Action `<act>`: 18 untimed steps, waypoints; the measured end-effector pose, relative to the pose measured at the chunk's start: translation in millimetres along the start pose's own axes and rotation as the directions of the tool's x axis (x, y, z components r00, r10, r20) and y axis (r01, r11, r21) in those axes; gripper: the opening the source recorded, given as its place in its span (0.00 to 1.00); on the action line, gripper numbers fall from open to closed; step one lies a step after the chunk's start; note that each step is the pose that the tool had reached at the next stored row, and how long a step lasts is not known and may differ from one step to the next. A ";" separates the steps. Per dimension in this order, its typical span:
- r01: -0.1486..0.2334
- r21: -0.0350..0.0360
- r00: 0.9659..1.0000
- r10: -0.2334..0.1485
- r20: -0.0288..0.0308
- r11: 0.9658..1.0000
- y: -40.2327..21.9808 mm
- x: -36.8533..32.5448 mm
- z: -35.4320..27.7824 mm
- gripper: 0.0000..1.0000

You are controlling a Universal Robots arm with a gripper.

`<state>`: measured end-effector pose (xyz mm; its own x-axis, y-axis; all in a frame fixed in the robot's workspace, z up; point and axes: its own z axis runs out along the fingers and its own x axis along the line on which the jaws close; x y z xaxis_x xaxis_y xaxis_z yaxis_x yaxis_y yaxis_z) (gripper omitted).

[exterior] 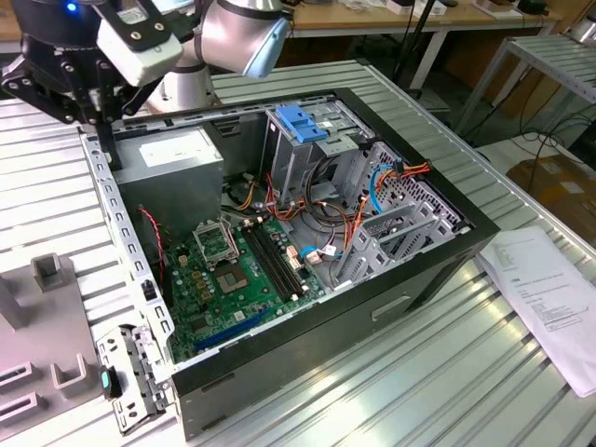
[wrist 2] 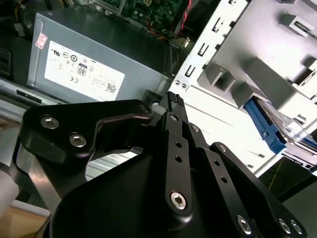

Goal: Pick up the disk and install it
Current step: 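Reach for the disk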

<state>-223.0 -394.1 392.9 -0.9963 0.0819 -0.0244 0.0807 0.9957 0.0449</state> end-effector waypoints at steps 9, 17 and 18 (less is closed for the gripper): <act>-0.003 0.000 1.000 0.003 0.000 1.000 5.8 28.4 0.0 0.11; -0.004 0.000 1.000 0.004 0.000 1.000 8.1 73.2 0.2 0.11; -0.004 0.000 1.000 0.004 0.000 1.000 7.9 80.7 0.1 0.11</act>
<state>-302.7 -379.6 391.1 -0.9960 0.0854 -0.0245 0.0842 0.9954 0.0450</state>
